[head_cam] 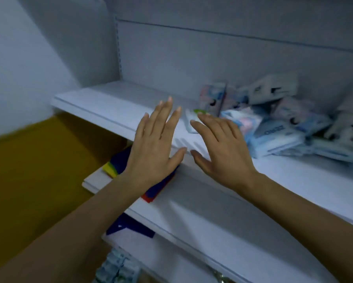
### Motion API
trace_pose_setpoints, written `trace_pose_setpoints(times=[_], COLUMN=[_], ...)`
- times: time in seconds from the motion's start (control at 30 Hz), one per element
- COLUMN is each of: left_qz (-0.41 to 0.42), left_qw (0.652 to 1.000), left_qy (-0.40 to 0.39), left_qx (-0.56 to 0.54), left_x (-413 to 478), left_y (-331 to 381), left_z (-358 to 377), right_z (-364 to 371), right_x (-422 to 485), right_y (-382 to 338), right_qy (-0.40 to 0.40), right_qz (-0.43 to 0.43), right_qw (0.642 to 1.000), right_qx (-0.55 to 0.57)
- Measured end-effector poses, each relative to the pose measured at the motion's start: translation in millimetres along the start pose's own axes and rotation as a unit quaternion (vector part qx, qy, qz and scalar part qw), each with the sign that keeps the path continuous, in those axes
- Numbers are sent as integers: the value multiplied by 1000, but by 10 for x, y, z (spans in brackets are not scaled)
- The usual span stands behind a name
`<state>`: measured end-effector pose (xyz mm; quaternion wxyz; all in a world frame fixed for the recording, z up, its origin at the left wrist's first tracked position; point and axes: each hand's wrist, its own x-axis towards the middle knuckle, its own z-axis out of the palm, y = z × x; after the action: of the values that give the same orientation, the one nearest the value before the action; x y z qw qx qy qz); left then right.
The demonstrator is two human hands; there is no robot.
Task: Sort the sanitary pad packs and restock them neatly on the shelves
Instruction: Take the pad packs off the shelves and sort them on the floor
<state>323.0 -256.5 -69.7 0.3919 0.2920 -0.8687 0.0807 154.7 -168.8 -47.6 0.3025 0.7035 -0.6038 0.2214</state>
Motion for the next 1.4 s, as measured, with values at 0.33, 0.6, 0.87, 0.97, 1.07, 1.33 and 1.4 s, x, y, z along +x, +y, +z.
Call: trace_pose_setpoints(times=[0.33, 0.6, 0.87, 0.97, 1.07, 1.33, 1.4], left_qz=[32, -108, -144, -156, -151, -221, -240], left_qw=[974, 968, 966, 953, 944, 928, 923], left_qy=[-88, -175, -136, -169, -176, -51, -38], left_qx=[-208, -141, -165, -198, -234, -296, -299], left_x=[442, 584, 569, 579, 584, 486, 492], left_y=[2832, 3100, 3140, 3173, 3185, 3089, 3086], left_z=[1160, 1488, 1372, 1303, 1247, 1279, 1295], right_z=[-1148, -1143, -930, -1022, -1025, -949, -862], right_x=[-2002, -2329, -2208, -2105, -2001, -1497, -1376], right_y=[1937, 2775, 2853, 2720, 2456, 2351, 2567], right_qy=[-42, -109, -73, -16, 30, 10, 19], right_qz=[165, 327, 309, 287, 283, 405, 452], right_qw=[980, 937, 942, 956, 957, 812, 802], right_qx=[-103, -55, -113, -55, 58, 421, 390])
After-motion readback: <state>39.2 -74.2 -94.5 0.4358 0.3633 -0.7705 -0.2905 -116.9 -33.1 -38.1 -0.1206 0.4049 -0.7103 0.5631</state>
